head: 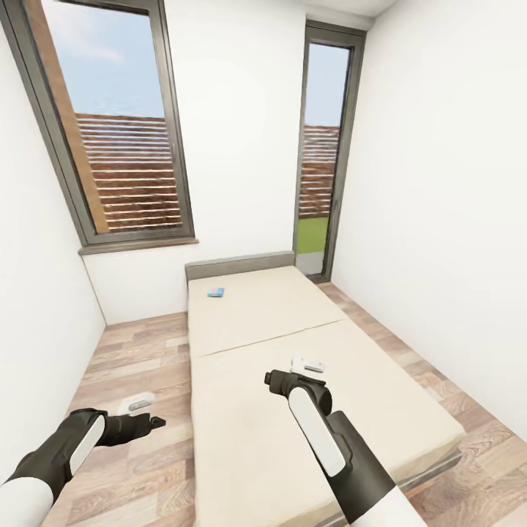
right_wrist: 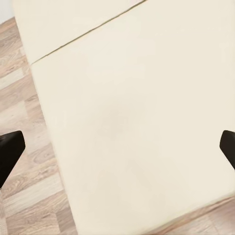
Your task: Put all the toys in the child's room - the three board games (two on the bed and one on the table), the two jigsaw puzzles on the table, and the tennis ball on the table - inside the toy box on the table in the child's room.
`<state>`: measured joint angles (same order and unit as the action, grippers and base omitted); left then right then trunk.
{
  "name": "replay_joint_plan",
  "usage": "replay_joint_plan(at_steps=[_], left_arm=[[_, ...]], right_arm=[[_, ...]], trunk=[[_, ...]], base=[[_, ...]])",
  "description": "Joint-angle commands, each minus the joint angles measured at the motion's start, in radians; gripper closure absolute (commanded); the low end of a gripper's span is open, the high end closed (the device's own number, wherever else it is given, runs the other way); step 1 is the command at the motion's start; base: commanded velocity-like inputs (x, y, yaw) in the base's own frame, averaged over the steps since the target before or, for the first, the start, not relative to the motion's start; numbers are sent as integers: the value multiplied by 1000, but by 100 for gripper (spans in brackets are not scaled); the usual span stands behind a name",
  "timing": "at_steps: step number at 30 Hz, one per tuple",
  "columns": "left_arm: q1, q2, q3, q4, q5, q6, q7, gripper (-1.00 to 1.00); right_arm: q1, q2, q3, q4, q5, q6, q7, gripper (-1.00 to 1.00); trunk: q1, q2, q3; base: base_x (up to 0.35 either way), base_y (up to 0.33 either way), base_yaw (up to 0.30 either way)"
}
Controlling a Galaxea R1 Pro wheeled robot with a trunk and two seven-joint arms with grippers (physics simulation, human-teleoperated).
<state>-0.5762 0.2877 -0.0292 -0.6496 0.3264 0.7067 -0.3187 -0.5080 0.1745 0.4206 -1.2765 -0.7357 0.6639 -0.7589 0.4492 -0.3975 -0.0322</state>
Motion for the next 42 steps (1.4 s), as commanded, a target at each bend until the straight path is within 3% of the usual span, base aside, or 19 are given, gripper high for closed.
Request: replay_joint_plan(at_steps=[1, 32, 42], left_arm=[[-1, 1, -3, -1, 3, 4, 0, -100], [-1, 2, -4, -1, 3, 3, 0, -100], [-1, 2, -3, -1, 3, 3, 0, -100]], right_arm=[[-1, 0, 1, -1, -8, 1, -10, -100], [-1, 0, 1, 0, -9, -1, -10, -100], [-1, 0, 1, -1, -8, -1, -10, -100]], trunk=[[1, -3, -3], [1, -3, -12], [1, -3, -12]], base=[[7, 118, -8], [34, 57, -29], [25, 194, -89]])
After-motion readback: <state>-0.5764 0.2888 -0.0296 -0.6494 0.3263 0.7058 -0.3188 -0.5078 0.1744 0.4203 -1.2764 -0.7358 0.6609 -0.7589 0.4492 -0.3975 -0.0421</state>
